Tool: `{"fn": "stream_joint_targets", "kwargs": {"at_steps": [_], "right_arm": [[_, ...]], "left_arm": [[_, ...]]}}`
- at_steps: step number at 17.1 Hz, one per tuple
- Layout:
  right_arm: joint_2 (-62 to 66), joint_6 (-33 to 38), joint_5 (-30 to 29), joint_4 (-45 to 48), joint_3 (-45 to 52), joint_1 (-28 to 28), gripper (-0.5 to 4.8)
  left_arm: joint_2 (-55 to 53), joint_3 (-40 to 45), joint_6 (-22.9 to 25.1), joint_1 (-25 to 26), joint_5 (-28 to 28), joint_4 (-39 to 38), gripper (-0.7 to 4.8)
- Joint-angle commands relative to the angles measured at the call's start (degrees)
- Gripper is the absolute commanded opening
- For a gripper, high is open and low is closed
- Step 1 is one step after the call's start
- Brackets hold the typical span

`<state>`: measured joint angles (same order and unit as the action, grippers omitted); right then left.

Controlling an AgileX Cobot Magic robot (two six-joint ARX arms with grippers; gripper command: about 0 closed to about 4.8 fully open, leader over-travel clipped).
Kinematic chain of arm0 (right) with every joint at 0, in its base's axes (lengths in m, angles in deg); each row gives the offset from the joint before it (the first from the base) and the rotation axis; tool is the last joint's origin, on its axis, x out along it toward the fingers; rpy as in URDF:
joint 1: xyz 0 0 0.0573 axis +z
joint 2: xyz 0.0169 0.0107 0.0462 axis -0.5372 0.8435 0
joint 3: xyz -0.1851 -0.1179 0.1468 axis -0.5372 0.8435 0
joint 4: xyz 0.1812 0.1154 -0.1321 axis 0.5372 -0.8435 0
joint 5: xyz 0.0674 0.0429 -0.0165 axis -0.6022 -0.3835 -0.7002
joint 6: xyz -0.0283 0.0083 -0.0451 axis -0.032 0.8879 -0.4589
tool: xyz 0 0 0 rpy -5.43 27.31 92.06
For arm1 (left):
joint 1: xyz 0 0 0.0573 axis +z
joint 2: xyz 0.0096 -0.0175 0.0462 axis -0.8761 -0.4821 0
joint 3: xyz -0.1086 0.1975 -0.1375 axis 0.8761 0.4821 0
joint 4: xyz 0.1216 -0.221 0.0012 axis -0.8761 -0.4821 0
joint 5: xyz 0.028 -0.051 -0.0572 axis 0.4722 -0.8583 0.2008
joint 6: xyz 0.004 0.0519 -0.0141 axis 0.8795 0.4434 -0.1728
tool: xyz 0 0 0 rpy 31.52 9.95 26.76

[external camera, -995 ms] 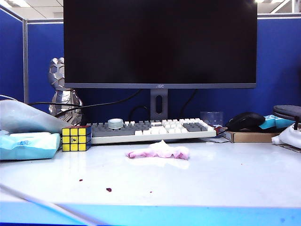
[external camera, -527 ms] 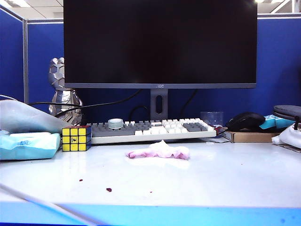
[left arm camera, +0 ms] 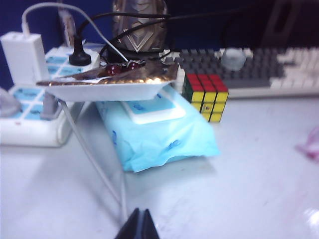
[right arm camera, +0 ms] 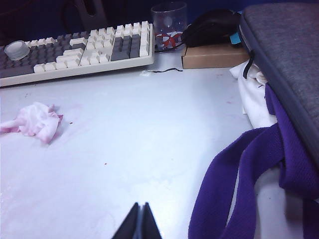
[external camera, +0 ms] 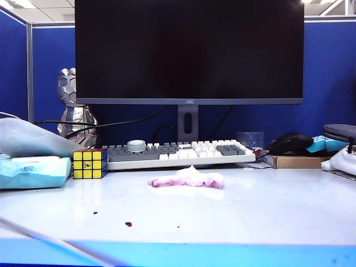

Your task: Use the wet wipes on the table to wipe the cherry juice off the table, then put the wipes back on the table.

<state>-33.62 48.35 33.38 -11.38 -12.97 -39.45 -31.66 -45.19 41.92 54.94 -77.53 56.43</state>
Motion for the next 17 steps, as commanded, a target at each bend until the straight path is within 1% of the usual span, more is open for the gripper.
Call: {"fn": "stream_joint_targets", "kwargs": {"at_steps": [1,2,3,6,7,9,10,11,13,14,15,17], "right_arm": [[-0.02,0.00,-0.02,0.07,0.04,-0.02,-0.01],[-0.02,0.00,-0.04,0.09,0.04,-0.02,-0.01],[-0.02,-0.02,-0.02,0.09,0.04,-0.02,-0.01],[-0.02,-0.02,-0.02,0.07,0.04,-0.02,-0.01],[-0.02,0.00,-0.02,0.09,0.04,-0.02,-0.01],[-0.02,0.00,-0.02,0.09,0.04,-0.02,-0.01],[-0.02,0.00,-0.02,0.07,0.04,-0.02,-0.01],[-0.02,0.00,-0.02,0.07,0.04,-0.02,-0.01],[-0.02,0.00,-0.02,0.07,0.04,-0.02,-0.01],[-0.02,0.00,-0.02,0.09,0.04,-0.02,-0.01],[-0.02,0.00,-0.02,0.07,0.04,-0.02,-0.01],[-0.02,0.00,-0.04,0.09,0.04,-0.02,-0.01]], "left_arm": [[0.17,-0.02,-7.89,0.04,-0.90,6.38,0.84],[0.17,-0.11,-7.85,0.04,-1.44,10.36,0.85],[0.17,-0.59,-7.87,0.04,-1.44,12.61,0.87],[-0.26,-3.54,-7.65,0.04,-1.99,12.04,0.90],[-1.51,-5.33,-6.19,0.04,-2.64,12.33,0.90],[-4.33,-9.01,-6.36,0.04,-2.60,12.41,0.90],[-8.48,-13.99,-6.12,0.04,-2.56,12.59,0.92],[-13.42,-18.95,-5.27,0.04,-3.23,15.32,0.94],[-21.66,-26.05,-4.63,0.04,-5.77,16.90,0.94],[-30.18,-32.76,-4.61,0.04,-8.92,15.37,0.95],[-36.57,-37.55,-4.35,0.02,-11.91,14.64,0.95],[-48.87,-45.40,-1.73,-0.96,-17.70,15.04,0.95]]}}
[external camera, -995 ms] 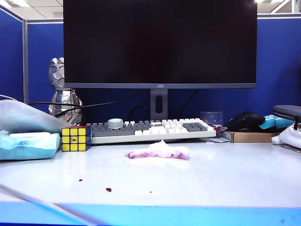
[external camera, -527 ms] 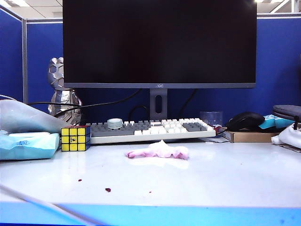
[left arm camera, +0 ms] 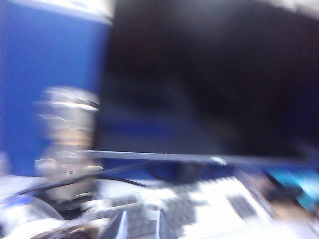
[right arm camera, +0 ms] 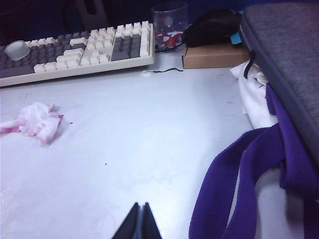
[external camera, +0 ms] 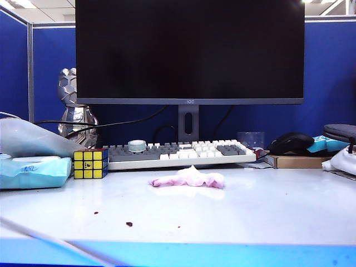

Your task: Use the wet wipes on the table to wipe the cherry juice off the table, then put the wipes back on the table.

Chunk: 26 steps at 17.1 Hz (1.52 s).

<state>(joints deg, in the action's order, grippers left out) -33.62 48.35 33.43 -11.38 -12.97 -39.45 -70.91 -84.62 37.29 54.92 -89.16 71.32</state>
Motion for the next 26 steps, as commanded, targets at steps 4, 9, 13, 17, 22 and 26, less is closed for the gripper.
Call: {"fn": "stream_joint_targets", "kwargs": {"at_steps": [4,9,13,17,22,26], "right_arm": [[-0.02,0.00,-0.09,0.09,0.04,-0.02,-0.01],[-0.02,0.00,-0.07,0.09,0.04,-0.07,-0.01],[-0.02,0.00,-0.07,0.09,0.04,-0.04,-0.01],[-0.02,0.00,-0.07,0.09,0.04,-0.07,-0.01],[-0.02,0.00,-0.07,0.09,0.04,-0.04,-0.01],[-0.02,0.00,-0.07,0.09,0.04,-0.04,-0.01]], "left_arm": [[-38.12,-20.35,8.33,-7.52,-11.56,-2.86,0.95],[-62.97,-34.75,15.45,-16.74,-12.52,-7.96,1.28],[-74.25,-42.88,15.45,-21.57,-12.50,-13.07,1.88],[-76.00,-43.78,16.74,-23.80,-9.92,-17.90,1.74],[-77.53,-47.04,19.30,-25.51,-6.95,-26.80,4.62],[-80.41,-50.31,19.50,-27.43,-3.04,-27.98,4.32]]}}
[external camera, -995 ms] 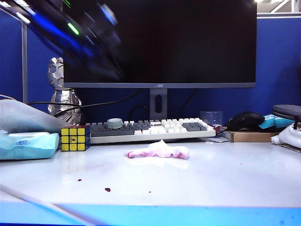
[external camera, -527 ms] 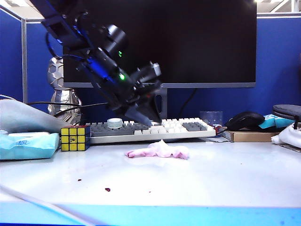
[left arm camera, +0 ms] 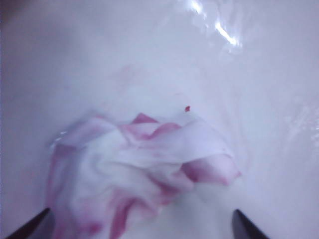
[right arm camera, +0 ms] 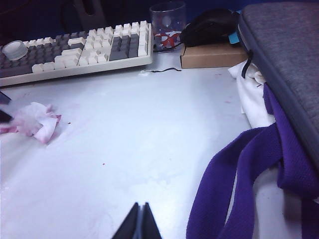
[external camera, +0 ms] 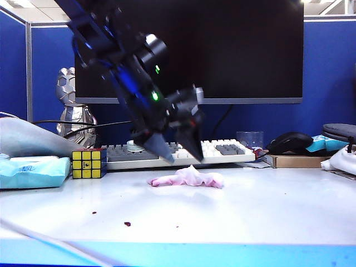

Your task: Use the wet wipes on the table to wipe the cherry juice off the table, then put the wipes back on the table.

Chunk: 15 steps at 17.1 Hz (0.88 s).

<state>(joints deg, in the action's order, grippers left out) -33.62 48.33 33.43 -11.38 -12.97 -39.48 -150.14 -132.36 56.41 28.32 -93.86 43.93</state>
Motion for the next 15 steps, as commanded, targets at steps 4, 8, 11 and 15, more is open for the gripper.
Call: {"fn": "stream_joint_targets", "kwargs": {"at_steps": [4,8,11,15], "right_arm": [[-0.02,0.02,-0.07,0.09,0.04,-0.02,-0.01],[-0.02,0.02,-0.09,0.09,0.04,-0.02,-0.01],[-0.02,0.02,-0.07,0.09,0.04,-0.02,-0.01],[-0.02,0.02,-0.04,0.09,0.04,-0.02,-0.01]], "left_arm": [[-4.52,-10.99,-1.68,-0.81,1.36,-4.37,4.30],[-5.25,-12.94,-2.51,-0.85,3.93,-9.09,4.30],[-7.17,-12.94,-2.86,-0.83,4.00,-10.95,3.77],[-9.49,-13.00,-4.17,-0.92,3.89,-10.29,3.66]]}}
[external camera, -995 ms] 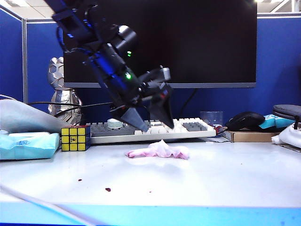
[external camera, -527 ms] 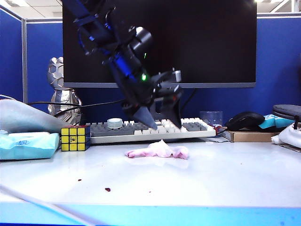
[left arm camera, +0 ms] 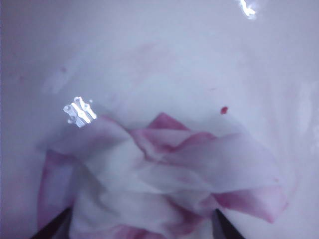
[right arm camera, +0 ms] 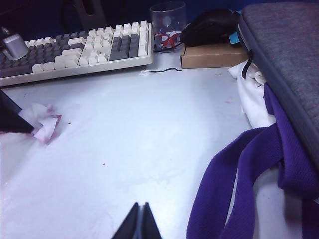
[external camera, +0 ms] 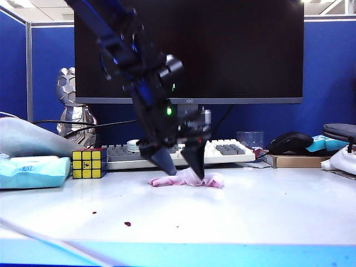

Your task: Use the wet wipes on the table to wipe the cherry juice off the table, then put the wipes back on the table.

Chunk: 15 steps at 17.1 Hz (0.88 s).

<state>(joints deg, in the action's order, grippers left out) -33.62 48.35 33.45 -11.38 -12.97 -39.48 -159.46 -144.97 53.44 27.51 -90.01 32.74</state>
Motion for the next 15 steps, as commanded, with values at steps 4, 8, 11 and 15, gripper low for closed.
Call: {"fn": "stream_joint_targets", "kwargs": {"at_steps": [4,8,11,15], "right_arm": [[-0.02,-0.02,-0.09,0.09,0.04,-0.02,-0.01],[-0.02,0.00,-0.09,0.09,0.04,-0.02,-0.01],[-0.02,0.00,-0.09,0.09,0.04,-0.02,-0.01],[-0.02,-0.02,-0.09,0.09,0.04,-0.02,-0.01]], "left_arm": [[-0.79,-0.48,-3.37,-0.44,-0.11,4.22,2.62],[-2.25,-1.88,-4.46,-0.77,0.48,4.72,0.05],[-2.25,-1.90,-6.40,-0.74,1.09,8.55,-0.06],[-3.43,-6.97,-6.78,-0.63,0.94,10.05,-0.06]]}}
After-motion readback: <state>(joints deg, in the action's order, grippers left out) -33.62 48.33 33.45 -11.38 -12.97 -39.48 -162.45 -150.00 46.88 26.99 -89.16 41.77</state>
